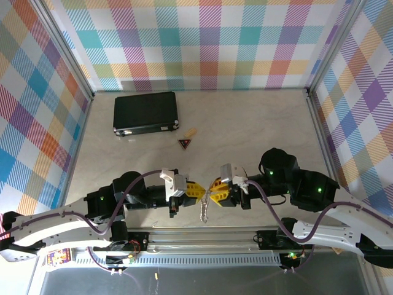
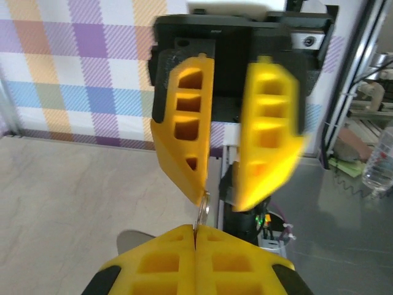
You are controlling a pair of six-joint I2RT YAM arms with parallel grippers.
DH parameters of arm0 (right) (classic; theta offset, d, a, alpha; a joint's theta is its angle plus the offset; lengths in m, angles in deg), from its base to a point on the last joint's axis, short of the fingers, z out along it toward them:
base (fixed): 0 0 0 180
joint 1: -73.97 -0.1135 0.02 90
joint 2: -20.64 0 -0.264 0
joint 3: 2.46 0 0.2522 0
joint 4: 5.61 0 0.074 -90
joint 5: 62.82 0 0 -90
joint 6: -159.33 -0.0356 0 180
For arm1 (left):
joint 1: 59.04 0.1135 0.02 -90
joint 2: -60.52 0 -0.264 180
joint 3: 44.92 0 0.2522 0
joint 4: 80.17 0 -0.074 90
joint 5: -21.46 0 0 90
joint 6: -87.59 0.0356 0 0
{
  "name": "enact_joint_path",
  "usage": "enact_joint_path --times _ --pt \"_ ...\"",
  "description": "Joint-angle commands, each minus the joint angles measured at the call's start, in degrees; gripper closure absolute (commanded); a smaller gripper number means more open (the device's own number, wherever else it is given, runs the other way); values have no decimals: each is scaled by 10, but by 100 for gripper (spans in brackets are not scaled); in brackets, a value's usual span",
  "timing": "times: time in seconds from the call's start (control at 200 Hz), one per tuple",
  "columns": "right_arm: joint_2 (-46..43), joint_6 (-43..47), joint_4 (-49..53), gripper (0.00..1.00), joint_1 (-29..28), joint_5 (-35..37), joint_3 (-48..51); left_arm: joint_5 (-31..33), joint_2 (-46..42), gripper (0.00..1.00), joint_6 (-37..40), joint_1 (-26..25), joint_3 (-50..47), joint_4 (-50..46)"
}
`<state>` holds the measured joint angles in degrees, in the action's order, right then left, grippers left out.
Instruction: Put the keys on the keyring
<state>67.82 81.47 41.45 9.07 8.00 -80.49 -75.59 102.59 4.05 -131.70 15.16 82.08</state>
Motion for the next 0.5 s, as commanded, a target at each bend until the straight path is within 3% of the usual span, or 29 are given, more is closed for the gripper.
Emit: enact_joint_path --times 0.0,0.195,0.35,0.495 --pt "-13 -14 -9 56 -3 1 -2 40 -26 100 -11 0 -15 24" --pt "-25 -40 -3 30 -4 53 -4 78 -57 100 -22 -1 -37 13" --pt "1 -56 14 20 0 106 -12 126 -78 100 -33 -1 -50 -14" --pt "24 -95 2 14 35 99 0 149 -98 100 -42 -1 -54 -50"
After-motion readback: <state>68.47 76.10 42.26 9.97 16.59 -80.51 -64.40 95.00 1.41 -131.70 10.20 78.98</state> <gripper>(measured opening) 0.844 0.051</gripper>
